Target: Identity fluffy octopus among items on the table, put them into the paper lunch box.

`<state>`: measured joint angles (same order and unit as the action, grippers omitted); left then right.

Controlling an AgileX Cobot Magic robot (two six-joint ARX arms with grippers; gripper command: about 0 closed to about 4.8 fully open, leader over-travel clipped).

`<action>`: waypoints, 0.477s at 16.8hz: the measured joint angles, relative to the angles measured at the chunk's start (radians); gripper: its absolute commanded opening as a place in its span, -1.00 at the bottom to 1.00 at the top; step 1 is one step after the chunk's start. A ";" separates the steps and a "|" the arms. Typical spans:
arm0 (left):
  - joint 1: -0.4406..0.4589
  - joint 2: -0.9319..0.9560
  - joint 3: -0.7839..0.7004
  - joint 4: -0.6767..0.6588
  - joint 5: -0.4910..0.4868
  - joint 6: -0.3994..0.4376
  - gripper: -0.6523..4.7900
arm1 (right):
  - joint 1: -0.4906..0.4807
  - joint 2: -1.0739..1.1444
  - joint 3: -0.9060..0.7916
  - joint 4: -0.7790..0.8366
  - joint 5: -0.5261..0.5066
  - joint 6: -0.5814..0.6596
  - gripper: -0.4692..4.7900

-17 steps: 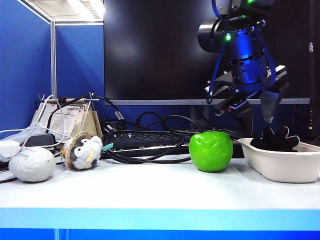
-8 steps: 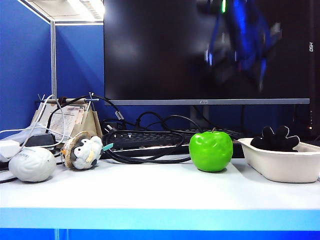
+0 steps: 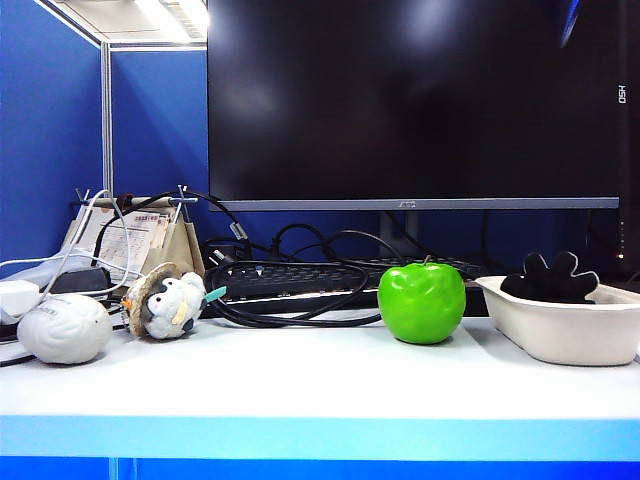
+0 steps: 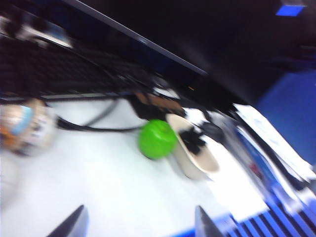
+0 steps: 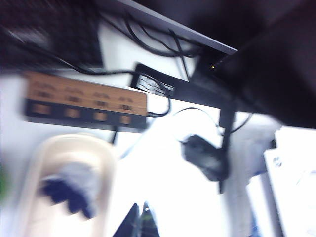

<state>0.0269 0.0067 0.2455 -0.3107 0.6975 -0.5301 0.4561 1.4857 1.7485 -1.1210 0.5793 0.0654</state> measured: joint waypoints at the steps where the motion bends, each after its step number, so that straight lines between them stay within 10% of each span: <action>1: 0.000 0.000 0.000 0.000 -0.032 0.002 0.28 | 0.000 -0.043 0.000 -0.008 -0.020 0.020 -0.84; 8: 0.000 0.000 0.000 0.000 -0.120 0.101 0.20 | 0.001 -0.289 -0.005 -0.130 -0.211 0.110 -0.84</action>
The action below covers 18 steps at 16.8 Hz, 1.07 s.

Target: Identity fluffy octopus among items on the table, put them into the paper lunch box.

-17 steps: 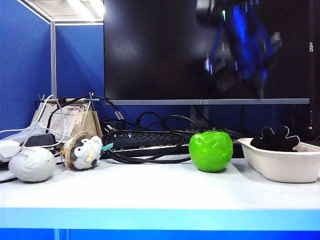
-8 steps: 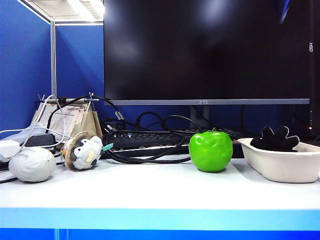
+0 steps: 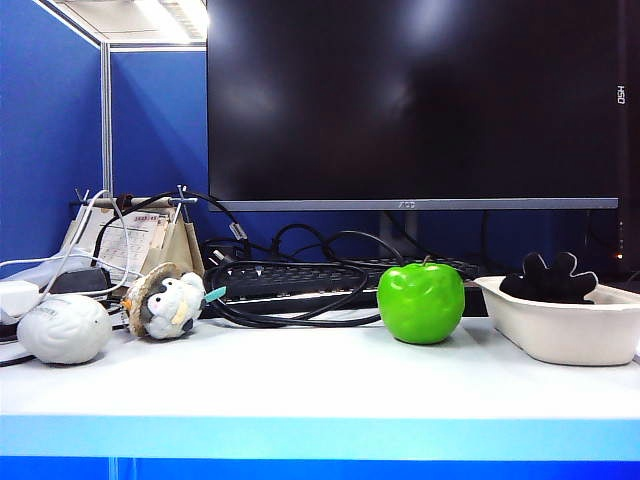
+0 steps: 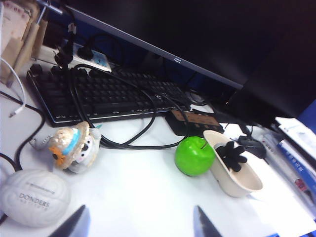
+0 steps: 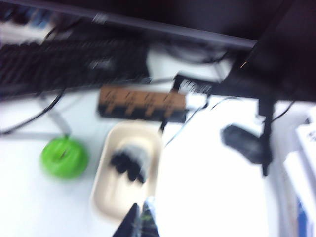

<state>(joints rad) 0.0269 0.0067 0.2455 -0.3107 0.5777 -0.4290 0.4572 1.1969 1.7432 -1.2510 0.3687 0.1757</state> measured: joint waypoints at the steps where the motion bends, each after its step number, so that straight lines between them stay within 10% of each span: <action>1: 0.000 0.000 0.000 0.000 0.000 0.008 0.05 | 0.000 -0.025 -0.013 -0.023 -0.021 0.002 -0.84; 9: 0.000 0.000 0.000 0.000 -0.038 0.055 -0.50 | 0.003 -0.493 -0.431 -0.091 -0.084 0.132 -0.84; 18: 0.000 0.000 -0.001 0.106 -0.217 0.165 -0.55 | 0.003 -1.179 -1.099 0.491 -0.214 0.060 -0.84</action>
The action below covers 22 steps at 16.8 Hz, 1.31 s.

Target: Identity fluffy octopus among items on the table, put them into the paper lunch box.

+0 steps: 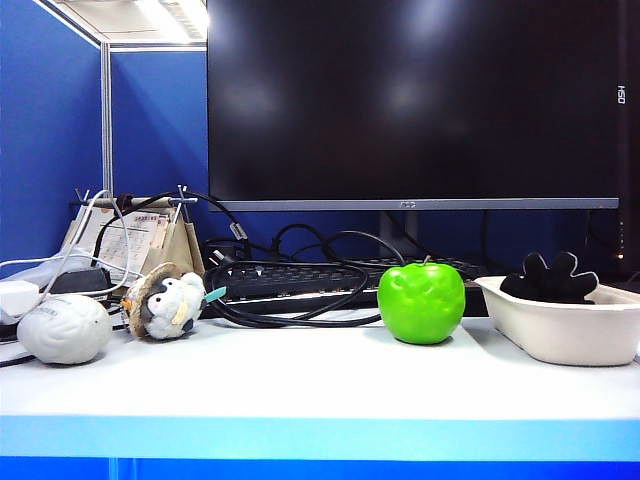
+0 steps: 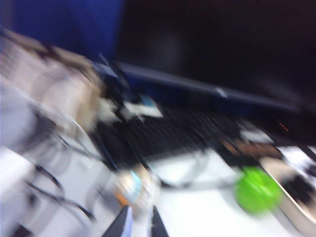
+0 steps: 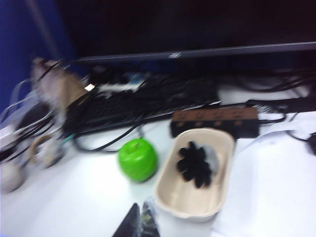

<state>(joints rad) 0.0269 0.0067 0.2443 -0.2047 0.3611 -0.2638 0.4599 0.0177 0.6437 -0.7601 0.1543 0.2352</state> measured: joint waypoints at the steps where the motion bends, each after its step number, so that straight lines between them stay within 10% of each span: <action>1: 0.000 0.000 0.000 0.018 -0.034 0.002 -0.55 | 0.000 -0.013 -0.061 0.034 0.022 0.001 -0.84; 8: 0.000 0.002 -0.133 0.145 -0.097 0.002 -0.55 | -0.002 -0.003 -0.395 0.467 0.056 0.001 -0.84; 13: 0.000 0.003 -0.215 0.187 -0.103 0.002 -0.55 | -0.002 -0.005 -0.466 0.546 0.333 0.001 -0.84; 22: 0.000 0.002 -0.237 0.137 -0.111 0.002 -0.55 | 0.000 -0.008 -0.621 0.576 0.341 0.008 -0.81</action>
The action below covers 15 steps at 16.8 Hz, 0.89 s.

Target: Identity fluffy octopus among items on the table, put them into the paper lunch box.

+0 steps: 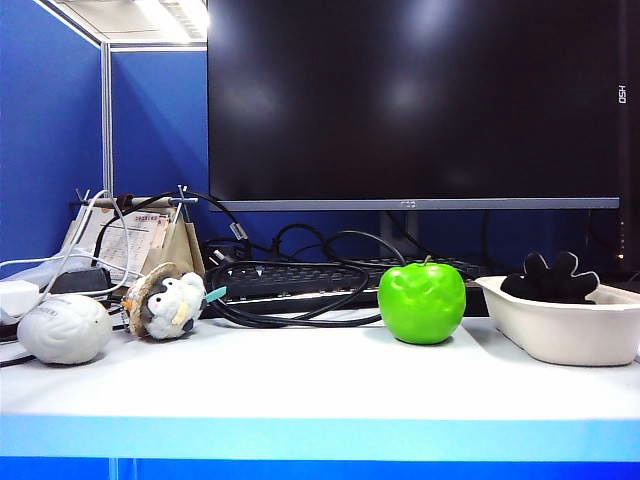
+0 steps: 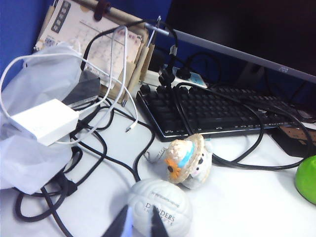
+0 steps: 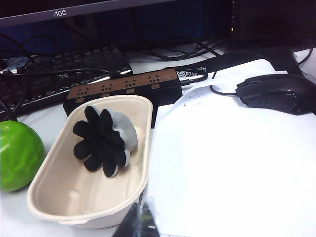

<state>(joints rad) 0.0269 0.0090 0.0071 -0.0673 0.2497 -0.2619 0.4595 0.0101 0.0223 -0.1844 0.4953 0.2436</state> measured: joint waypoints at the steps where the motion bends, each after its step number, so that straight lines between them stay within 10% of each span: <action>1: 0.000 0.000 0.000 0.000 0.000 0.000 -0.55 | 0.000 0.000 0.000 0.000 0.001 0.000 -0.81; 15: 0.000 0.000 0.000 -0.035 0.000 0.000 -0.55 | 0.000 0.000 0.000 0.002 0.000 0.012 -0.81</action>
<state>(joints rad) 0.0269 0.0086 0.0071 -0.1028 0.2497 -0.2619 0.4595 0.0097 0.0219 -0.1825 0.4957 0.2554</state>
